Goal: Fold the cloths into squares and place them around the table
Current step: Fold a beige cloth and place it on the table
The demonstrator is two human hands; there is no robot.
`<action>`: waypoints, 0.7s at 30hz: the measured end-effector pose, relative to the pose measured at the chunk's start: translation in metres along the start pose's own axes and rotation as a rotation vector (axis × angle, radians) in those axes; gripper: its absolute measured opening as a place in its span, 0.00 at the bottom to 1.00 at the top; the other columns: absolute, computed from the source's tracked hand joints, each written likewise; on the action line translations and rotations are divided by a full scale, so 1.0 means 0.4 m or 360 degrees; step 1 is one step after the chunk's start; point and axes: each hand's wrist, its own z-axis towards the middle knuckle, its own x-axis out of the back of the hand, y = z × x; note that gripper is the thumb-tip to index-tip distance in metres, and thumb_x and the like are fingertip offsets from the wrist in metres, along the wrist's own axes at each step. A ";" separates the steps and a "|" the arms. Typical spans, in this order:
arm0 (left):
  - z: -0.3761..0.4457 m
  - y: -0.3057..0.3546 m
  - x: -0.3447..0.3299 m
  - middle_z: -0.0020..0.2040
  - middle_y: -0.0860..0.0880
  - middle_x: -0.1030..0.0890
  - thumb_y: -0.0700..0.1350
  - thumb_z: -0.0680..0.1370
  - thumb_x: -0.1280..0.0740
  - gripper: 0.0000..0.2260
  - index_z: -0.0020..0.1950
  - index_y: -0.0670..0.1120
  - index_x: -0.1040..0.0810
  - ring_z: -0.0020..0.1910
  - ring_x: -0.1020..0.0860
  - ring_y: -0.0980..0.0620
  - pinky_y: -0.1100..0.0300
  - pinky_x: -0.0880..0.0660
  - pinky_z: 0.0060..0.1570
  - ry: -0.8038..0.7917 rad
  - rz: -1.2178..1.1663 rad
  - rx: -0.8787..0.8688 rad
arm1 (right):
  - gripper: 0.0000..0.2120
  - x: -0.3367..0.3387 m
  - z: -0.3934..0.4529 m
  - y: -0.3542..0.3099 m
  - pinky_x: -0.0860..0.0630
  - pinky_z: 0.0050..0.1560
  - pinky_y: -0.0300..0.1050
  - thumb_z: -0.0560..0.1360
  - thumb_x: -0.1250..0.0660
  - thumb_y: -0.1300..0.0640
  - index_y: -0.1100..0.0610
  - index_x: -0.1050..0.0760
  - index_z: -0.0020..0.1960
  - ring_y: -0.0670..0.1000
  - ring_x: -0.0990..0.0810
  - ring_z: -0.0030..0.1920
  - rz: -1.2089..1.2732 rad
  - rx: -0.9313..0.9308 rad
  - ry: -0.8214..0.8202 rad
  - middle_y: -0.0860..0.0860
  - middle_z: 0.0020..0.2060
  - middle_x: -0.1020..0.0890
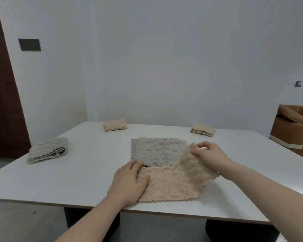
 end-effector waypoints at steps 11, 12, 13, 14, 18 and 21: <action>0.002 -0.012 0.006 0.64 0.65 0.28 0.57 0.82 0.38 0.10 0.53 0.58 0.18 0.67 0.34 0.63 0.64 0.37 0.65 0.0104 -0.0458 -0.0041 | 0.12 -0.211 -0.081 -0.062 0.17 0.39 0.48 0.76 0.29 0.57 0.52 0.24 0.58 0.52 0.14 0.36 0.0098 0.0155 -0.0524 0.52 0.48 0.16; 0.003 -0.013 0.006 0.63 0.66 0.27 0.58 0.82 0.38 0.10 0.52 0.58 0.17 0.67 0.33 0.63 0.63 0.36 0.66 0.0114 -0.0468 -0.0048 | 0.10 -0.217 -0.086 -0.053 0.17 0.39 0.47 0.77 0.30 0.57 0.51 0.23 0.57 0.51 0.14 0.38 0.0046 0.0256 -0.0477 0.50 0.49 0.16; 0.004 -0.012 0.006 0.62 0.66 0.26 0.59 0.82 0.38 0.11 0.51 0.59 0.17 0.66 0.32 0.62 0.62 0.36 0.67 0.0121 -0.0472 -0.0051 | 0.08 -0.218 -0.086 -0.042 0.17 0.39 0.45 0.77 0.30 0.56 0.49 0.23 0.55 0.49 0.14 0.38 -0.0026 0.0384 -0.0392 0.47 0.48 0.16; 0.004 -0.011 0.006 0.61 0.67 0.26 0.60 0.81 0.38 0.11 0.50 0.60 0.17 0.66 0.32 0.62 0.62 0.35 0.67 0.0124 -0.0474 -0.0049 | 0.07 -0.215 -0.084 -0.028 0.18 0.41 0.44 0.78 0.31 0.56 0.46 0.22 0.53 0.46 0.15 0.38 -0.0115 0.0509 -0.0288 0.44 0.48 0.16; 0.003 -0.004 0.005 0.59 0.68 0.26 0.68 0.74 0.32 0.13 0.45 0.60 0.18 0.62 0.31 0.65 0.63 0.35 0.63 0.0140 -0.0443 -0.0023 | 0.06 -0.178 -0.073 0.059 0.21 0.45 0.42 0.77 0.31 0.54 0.42 0.22 0.49 0.40 0.20 0.42 -0.0267 0.0672 0.0042 0.38 0.45 0.18; 0.009 -0.008 0.002 0.58 0.67 0.25 0.67 0.71 0.28 0.12 0.42 0.60 0.16 0.61 0.29 0.66 0.62 0.33 0.63 0.0182 -0.0457 -0.0033 | 0.04 -0.167 -0.075 0.137 0.23 0.51 0.41 0.77 0.30 0.48 0.41 0.23 0.51 0.38 0.21 0.48 -0.0239 0.0661 0.0116 0.38 0.48 0.19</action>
